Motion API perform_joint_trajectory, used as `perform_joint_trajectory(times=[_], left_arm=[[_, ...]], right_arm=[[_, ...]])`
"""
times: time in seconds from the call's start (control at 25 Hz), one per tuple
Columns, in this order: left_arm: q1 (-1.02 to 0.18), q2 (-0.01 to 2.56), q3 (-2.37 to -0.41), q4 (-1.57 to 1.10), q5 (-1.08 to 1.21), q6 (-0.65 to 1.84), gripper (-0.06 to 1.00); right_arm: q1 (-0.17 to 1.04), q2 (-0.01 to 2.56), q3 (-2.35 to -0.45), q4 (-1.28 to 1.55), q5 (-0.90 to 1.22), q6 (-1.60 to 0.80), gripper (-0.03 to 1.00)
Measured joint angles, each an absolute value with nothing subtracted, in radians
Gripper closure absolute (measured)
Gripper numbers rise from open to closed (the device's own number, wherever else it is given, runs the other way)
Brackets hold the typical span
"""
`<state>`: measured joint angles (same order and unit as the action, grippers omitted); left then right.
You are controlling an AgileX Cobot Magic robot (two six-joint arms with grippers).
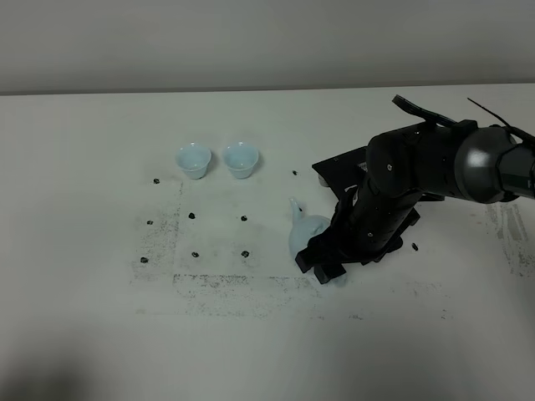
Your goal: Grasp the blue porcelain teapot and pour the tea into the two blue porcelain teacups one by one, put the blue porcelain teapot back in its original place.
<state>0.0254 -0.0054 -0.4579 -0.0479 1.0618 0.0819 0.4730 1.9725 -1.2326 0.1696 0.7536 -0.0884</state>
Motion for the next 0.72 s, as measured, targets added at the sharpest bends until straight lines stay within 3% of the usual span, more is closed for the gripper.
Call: perform_joint_trajectory(times=[0.4, 0.72], left_arm=[[0.025, -0.005, -0.458, -0.048, 1.062, 0.082, 0.34], [0.025, -0.005, -0.458, -0.048, 1.062, 0.082, 0.34]], right_arm=[[0.473, 1.973, -1.233, 0.172, 0.754, -0.088, 0.40], [0.473, 1.973, -1.233, 0.172, 0.754, -0.089, 0.51]])
